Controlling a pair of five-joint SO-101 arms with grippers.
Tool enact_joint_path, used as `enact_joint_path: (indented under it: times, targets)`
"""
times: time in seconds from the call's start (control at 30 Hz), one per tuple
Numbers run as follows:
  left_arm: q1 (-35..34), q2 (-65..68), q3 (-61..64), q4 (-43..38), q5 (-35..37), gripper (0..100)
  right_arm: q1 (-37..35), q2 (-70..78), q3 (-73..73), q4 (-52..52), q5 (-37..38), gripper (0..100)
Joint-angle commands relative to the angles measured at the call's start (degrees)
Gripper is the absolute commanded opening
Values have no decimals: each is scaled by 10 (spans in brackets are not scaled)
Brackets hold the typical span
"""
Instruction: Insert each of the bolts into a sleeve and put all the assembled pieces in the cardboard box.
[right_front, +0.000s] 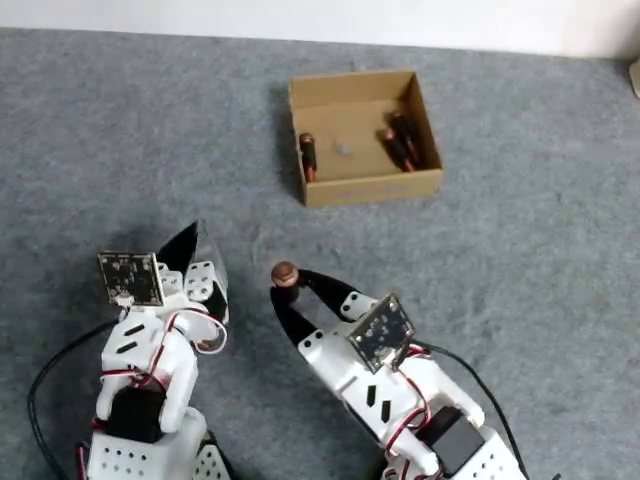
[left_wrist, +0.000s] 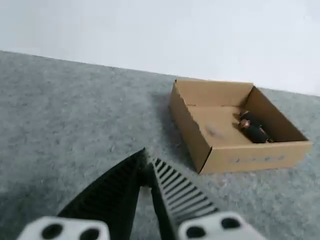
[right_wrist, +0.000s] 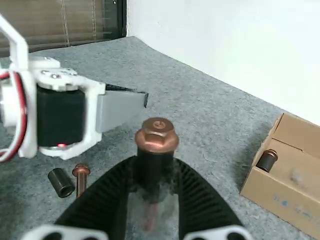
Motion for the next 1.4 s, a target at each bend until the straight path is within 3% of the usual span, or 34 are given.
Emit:
enact_joint_path:
  times: [0.0, 0.23, 0.6, 0.9, 1.1, 1.37]
  targets:
    - [-11, -3, 1, 8, -10, 5, 38, 0, -19, -22, 2, 4]
    - [-50, -3, 10, 7, -34, 5, 177, 142, -110, -25, 4, 4]
    - [-51, -3, 23, 6, -43, 7, 294, 760, -594, -22, 84, 4]
    - [-51, -3, 31, -10, -43, 7, 371, 1170, -909, 19, 85, 4]
    - [-51, -3, 31, -10, -44, 7, 374, 1317, -1035, 50, 85, 4]
    - [-51, -3, 31, -10, -44, 7, 378, 1360, -1084, 83, 84, 6]
